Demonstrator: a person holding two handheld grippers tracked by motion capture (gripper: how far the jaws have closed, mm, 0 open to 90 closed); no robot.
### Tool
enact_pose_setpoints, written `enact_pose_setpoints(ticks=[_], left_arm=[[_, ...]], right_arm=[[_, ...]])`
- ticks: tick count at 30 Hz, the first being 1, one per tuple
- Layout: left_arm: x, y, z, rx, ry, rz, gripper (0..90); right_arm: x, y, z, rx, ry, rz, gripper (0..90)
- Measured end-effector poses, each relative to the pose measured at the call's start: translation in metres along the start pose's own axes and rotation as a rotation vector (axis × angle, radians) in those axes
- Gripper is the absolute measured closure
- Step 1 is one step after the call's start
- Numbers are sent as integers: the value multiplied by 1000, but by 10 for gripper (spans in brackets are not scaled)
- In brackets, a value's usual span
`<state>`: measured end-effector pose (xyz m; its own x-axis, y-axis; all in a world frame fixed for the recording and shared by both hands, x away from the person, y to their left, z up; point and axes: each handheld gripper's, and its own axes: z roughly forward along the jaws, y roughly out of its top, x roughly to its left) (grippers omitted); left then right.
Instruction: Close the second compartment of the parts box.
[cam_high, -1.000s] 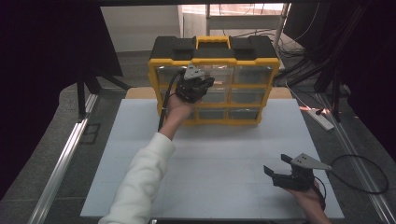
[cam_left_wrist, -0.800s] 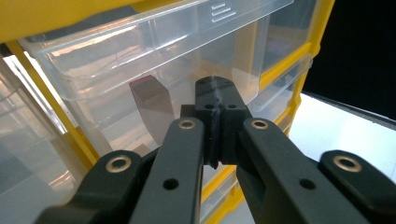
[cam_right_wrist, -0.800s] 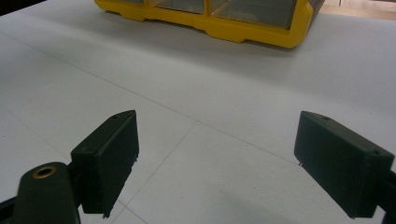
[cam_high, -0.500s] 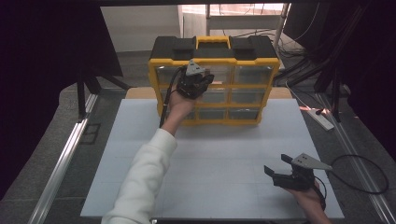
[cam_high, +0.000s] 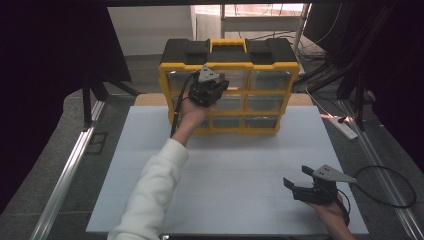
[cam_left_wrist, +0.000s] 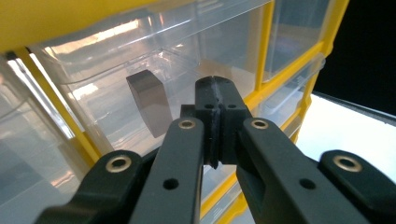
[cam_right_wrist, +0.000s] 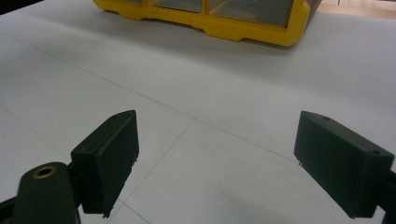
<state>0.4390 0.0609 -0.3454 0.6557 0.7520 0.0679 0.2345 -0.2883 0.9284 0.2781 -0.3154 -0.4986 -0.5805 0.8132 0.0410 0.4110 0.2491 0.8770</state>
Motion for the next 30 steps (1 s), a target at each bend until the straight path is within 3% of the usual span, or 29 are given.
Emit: enact_pose_setpoints(ticks=[12, 17, 23, 30], left_arm=[[-8, -7, -30, -20, -36, 11, 892], [-16, -14, -43, -23, -56, 34, 892], [-26, -31, -58, -23, -79, 48, 892], [-31, -60, -77, -24, -93, 20, 892]], right_arm=[[0, 1, 2, -6, 9, -5, 144], [2, 2, 2, -6, 11, -10, 144], [2, 2, 3, -1, 8, -9, 144], [4, 3, 4, 3, 9, -21, 144]])
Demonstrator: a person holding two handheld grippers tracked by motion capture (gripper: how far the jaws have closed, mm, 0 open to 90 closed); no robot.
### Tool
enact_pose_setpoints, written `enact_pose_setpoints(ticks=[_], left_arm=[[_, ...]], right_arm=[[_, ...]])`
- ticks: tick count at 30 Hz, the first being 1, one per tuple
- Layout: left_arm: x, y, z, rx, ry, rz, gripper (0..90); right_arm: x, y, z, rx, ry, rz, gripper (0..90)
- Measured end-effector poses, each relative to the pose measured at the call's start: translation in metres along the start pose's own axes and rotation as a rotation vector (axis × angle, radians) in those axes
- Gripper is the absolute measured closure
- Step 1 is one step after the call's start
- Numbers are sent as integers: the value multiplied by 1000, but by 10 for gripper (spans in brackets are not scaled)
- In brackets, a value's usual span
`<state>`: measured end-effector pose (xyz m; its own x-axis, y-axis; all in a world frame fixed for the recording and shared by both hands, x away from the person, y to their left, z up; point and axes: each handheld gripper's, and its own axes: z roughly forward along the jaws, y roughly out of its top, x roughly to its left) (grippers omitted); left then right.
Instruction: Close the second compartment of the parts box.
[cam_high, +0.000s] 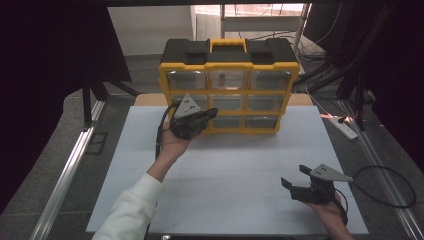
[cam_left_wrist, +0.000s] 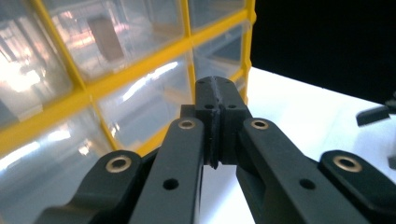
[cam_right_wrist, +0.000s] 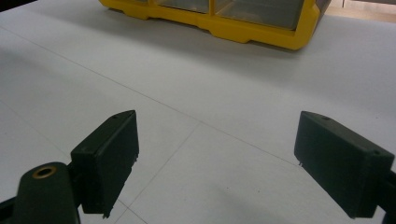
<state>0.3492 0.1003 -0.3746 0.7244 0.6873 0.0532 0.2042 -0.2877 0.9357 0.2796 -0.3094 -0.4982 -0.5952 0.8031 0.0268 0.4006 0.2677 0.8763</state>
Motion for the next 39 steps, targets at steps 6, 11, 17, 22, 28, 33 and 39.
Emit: enact_pose_setpoints(ticks=[6, 11, 17, 22, 28, 33, 39], left_arm=[[-6, -21, -20, -12, 2, -13, 858], [-10, -36, -34, -5, -4, -25, 701], [-19, -61, -48, 10, -14, -35, 522], [-22, -80, -58, 30, 15, -46, 393], [-23, -100, -67, 58, 31, -78, 307], [-27, -127, -69, 113, 29, -97, 281], [-28, -146, -70, 155, 35, -112, 260]], right_arm=[[0, 0, 0, 0, -1, -2, 144], [1, 0, 0, 0, 1, -4, 143], [1, 0, 1, 4, 0, -5, 143], [2, -1, 1, 8, 0, -6, 143], [2, -1, 1, 9, 2, -5, 142], [2, -1, 1, 1, 8, -12, 141], [2, 0, 1, -6, 16, -19, 141]])
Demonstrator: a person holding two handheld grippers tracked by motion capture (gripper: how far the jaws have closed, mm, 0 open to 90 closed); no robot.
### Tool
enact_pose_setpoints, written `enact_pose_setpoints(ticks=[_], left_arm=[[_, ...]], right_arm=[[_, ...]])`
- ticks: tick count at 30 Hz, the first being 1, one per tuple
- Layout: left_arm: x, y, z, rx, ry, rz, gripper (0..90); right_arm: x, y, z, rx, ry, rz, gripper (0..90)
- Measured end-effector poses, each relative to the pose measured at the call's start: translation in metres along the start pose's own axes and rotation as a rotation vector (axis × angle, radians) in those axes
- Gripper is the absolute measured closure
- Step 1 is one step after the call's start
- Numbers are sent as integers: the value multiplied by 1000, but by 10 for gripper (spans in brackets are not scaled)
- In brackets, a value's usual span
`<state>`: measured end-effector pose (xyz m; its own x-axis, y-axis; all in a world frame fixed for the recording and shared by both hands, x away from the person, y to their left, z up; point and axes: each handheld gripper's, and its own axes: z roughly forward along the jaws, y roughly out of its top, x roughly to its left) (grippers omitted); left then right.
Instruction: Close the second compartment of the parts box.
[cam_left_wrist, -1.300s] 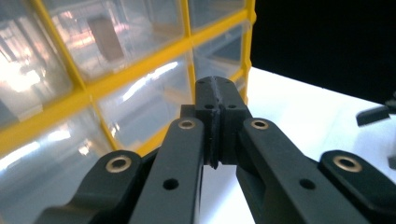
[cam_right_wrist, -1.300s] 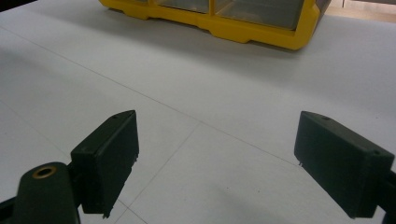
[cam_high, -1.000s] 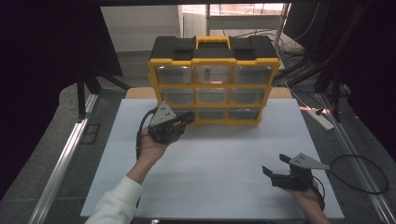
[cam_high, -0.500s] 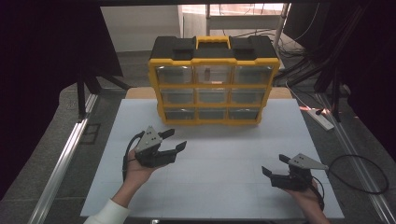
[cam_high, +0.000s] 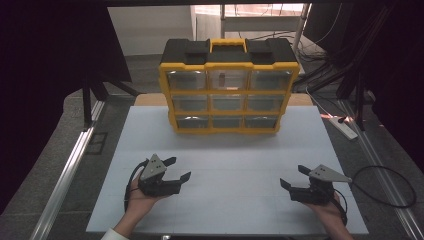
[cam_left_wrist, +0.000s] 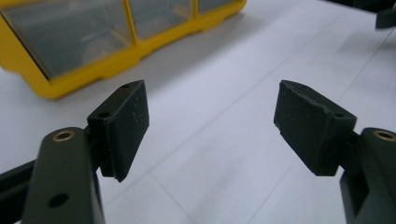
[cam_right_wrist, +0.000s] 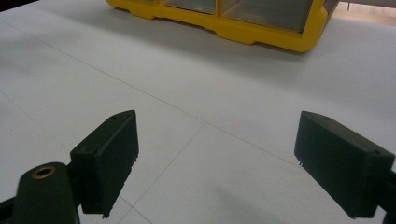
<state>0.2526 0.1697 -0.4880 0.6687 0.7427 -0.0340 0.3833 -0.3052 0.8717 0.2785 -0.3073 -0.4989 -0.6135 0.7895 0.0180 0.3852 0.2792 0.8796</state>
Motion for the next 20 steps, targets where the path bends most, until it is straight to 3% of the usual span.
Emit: enact_pose_setpoints(ticks=[8, 20], left_arm=[[3, -13, -4, 18, 12, -18, 253], [7, -18, -5, 25, 21, -36, 251]], right_arm=[[0, 0, 0, -1, 2, -3, 142], [0, 0, -1, -10, 10, -10, 142]])
